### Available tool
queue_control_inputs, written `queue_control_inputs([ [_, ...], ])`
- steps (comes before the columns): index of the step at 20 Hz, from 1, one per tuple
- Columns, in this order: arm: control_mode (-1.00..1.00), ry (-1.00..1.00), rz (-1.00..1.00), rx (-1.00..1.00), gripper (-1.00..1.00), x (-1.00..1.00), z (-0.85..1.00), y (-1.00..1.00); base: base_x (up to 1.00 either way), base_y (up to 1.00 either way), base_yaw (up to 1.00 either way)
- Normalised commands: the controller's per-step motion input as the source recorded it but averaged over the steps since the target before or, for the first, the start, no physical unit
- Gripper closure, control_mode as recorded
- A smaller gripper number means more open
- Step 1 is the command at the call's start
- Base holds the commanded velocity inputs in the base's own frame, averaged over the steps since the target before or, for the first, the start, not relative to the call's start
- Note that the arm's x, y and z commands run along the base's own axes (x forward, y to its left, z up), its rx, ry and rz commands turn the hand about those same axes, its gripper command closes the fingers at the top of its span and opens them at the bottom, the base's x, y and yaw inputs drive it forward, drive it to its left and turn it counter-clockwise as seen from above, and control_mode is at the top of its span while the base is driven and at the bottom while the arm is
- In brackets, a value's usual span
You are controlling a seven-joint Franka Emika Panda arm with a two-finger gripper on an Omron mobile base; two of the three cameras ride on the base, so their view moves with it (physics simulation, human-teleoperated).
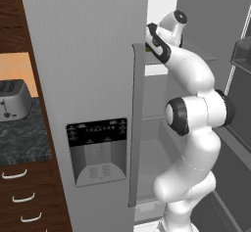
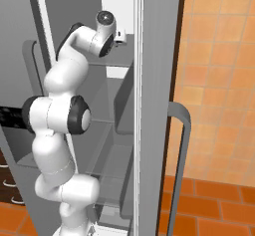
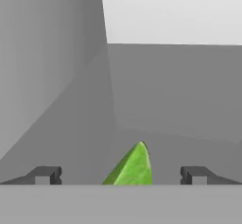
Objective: Place one lemon wedge and one chicken drumstick in each tupperware on the nearby counter, to pack two identical lunches.
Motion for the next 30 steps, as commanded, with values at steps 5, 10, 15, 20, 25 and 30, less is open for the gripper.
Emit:
queue_control_inputs([
  [5,-1.00,0.03,0.00,0.00,-1.00,0.13,-0.07,-0.02,0.00,0.00,0.00],
  [10,-1.00,0.07,-0.02,0.00,-1.00,-0.11,-0.13,-0.11,0.00,0.00,0.00],
  [15,-1.00,0.07,-0.02,-0.05,-1.00,-0.13,-0.40,-0.08,0.00,0.00,0.00],
  [20,-1.00,0.03,0.00,-0.06,-1.00,0.00,-0.39,-0.02,0.00,0.00,0.00],
  [25,-1.00,0.02,0.00,-0.04,1.00,0.00,-0.42,-0.03,0.00,0.00,0.00],
  [30,-1.00,0.02,0.00,-0.01,1.00,0.00,-0.43,-0.06,0.00,0.00,0.00],
])
